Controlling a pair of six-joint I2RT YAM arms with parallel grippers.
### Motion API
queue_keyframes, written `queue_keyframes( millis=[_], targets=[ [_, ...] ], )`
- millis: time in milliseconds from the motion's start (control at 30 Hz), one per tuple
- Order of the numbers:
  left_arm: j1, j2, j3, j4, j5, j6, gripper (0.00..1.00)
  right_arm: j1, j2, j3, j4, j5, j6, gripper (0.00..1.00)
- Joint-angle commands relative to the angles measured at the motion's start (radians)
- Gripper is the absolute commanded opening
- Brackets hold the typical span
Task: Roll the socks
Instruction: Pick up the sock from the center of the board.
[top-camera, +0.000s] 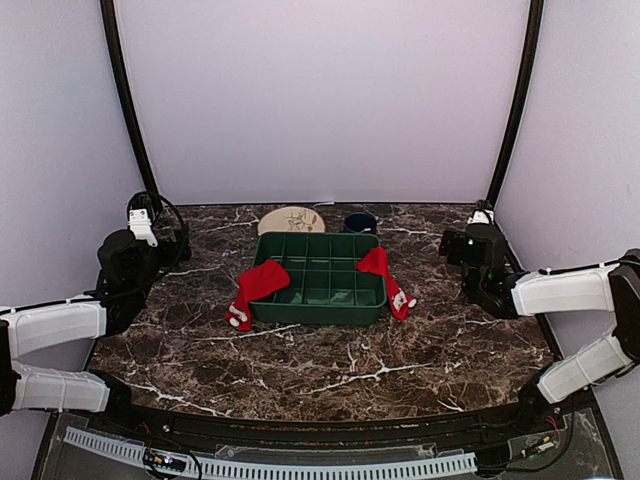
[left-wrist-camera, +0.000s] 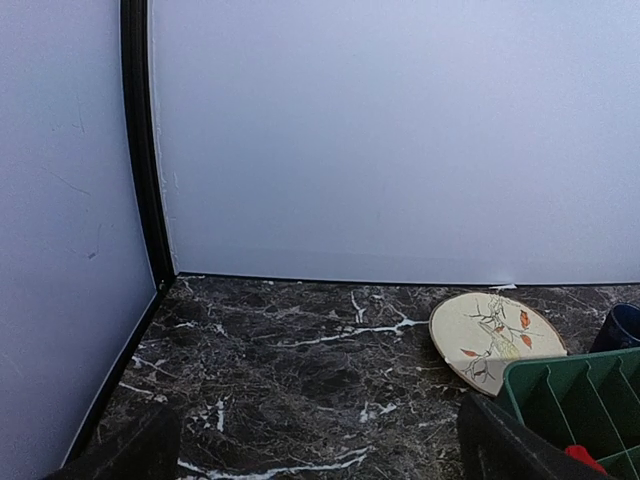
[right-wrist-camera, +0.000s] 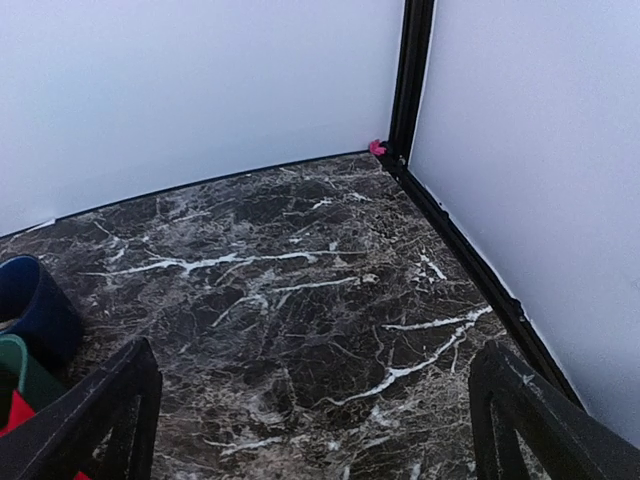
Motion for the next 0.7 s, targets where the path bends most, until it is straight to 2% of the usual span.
queue_keyframes(
  millis=[0, 100, 267, 367, 533, 667],
  targets=[
    [-0.031, -0.064, 0.055, -0.103, -0.021, -0.017, 0.99, 0.047, 0.005, 0.091, -0.046, 0.133, -0.006, 1.0],
    [-0.082, -0.066, 0.091, -0.178, -0.016, -0.011, 0.99, 0.046, -0.006, 0.128, -0.071, 0.0, -0.019, 0.93],
    [-0.182, -0.065, 0.136, -0.299, 0.013, -0.016, 0.99, 0.049, -0.025, 0.207, -0.37, -0.178, 0.14, 0.86],
    [-0.245, -0.06, 0.15, -0.373, 0.022, -0.044, 0.99, 0.065, -0.055, 0.187, -0.505, -0.265, 0.272, 0.82],
    [-0.321, -0.056, 0.152, -0.455, 0.014, -0.077, 0.99, 0.104, -0.146, 0.084, -0.569, -0.399, 0.505, 0.74],
    [-0.344, -0.057, 0.148, -0.468, 0.036, -0.097, 0.97, 0.151, -0.139, 0.041, -0.588, -0.436, 0.654, 0.7]
  ],
)
